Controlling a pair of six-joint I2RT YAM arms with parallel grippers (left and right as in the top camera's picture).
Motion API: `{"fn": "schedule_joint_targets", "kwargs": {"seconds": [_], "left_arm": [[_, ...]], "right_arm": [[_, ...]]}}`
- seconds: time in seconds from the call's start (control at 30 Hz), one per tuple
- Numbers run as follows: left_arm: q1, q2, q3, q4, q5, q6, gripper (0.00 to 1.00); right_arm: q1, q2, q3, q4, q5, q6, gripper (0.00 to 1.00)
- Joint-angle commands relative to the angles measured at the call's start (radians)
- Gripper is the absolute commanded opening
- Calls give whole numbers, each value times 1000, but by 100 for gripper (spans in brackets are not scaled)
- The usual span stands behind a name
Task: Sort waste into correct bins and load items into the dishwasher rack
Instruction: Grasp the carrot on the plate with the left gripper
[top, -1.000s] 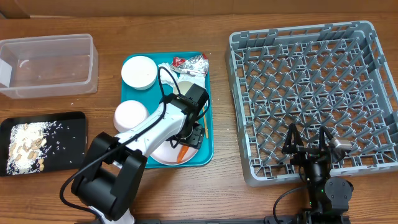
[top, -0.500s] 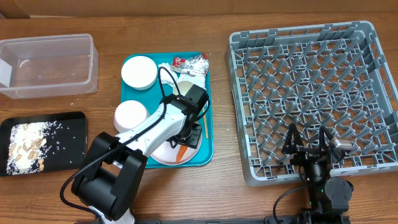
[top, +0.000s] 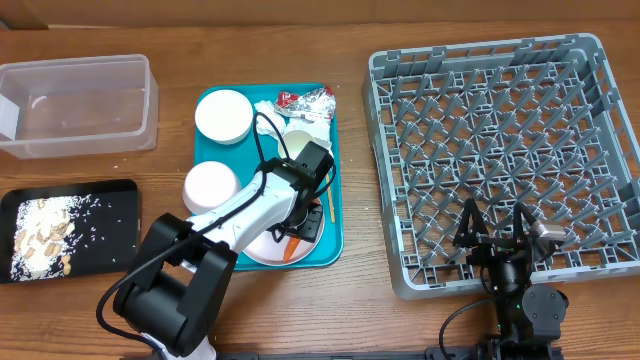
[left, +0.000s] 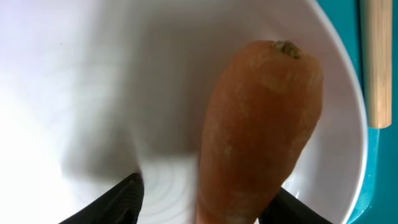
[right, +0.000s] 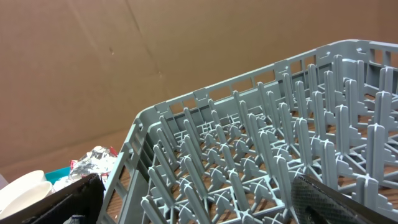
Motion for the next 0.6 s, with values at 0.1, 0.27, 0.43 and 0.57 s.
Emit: {"fn": "schedule_joint_targets", "kwargs": {"seconds": [0.1, 0.27, 0.43, 0.57], "left_arm": [[0, 22, -28, 6, 5, 12, 38], [0, 22, -2, -8, 5, -8, 25], [2, 21, 39, -44, 5, -16, 4], [14, 18, 97, -123, -9, -60, 4]], "right_arm": [[-6, -8, -10, 8, 0, 1, 100], [-6, -8, -10, 8, 0, 1, 100], [-6, -8, -10, 8, 0, 1, 100], [-6, -8, -10, 8, 0, 1, 100]]}}
